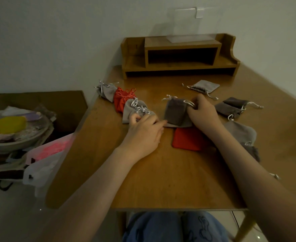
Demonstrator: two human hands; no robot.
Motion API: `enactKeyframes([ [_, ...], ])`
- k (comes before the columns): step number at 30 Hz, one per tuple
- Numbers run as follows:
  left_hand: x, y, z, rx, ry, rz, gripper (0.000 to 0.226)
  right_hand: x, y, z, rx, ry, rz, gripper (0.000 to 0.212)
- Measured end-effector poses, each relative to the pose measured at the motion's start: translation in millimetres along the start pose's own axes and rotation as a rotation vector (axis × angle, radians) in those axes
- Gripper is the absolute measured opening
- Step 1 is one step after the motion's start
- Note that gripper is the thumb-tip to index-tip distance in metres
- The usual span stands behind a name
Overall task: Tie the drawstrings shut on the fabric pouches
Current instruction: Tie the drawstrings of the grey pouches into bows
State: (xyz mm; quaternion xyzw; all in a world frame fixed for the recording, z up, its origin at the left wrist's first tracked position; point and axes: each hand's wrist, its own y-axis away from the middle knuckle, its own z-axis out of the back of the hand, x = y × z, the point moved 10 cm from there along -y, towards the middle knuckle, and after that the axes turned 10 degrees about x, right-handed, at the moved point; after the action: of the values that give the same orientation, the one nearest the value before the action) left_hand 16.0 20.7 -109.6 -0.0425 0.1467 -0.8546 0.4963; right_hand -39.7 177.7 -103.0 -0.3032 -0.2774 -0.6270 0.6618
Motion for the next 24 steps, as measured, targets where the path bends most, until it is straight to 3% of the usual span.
enactKeyframes([
  [5,-1,0,1,-0.023,-0.012,-0.014,0.042,4,12,25,-0.241,-0.232,0.103,0.026],
  [10,1,2,17,-0.16,0.0,0.031,0.033,11,27,45,-0.425,-0.306,0.227,0.059],
  [15,0,6,36,-0.289,0.017,0.049,0.034,11,29,49,-0.466,-0.421,0.254,0.045],
  [17,3,9,40,-0.34,0.004,0.074,0.034,15,25,42,-0.388,-0.42,0.277,0.034],
  [20,6,11,44,-0.386,0.015,0.084,0.041,26,15,13,-0.049,-0.641,0.324,0.026],
  [24,12,7,37,-0.335,-0.003,0.105,0.052,33,10,-15,0.265,-0.757,0.318,0.047],
])
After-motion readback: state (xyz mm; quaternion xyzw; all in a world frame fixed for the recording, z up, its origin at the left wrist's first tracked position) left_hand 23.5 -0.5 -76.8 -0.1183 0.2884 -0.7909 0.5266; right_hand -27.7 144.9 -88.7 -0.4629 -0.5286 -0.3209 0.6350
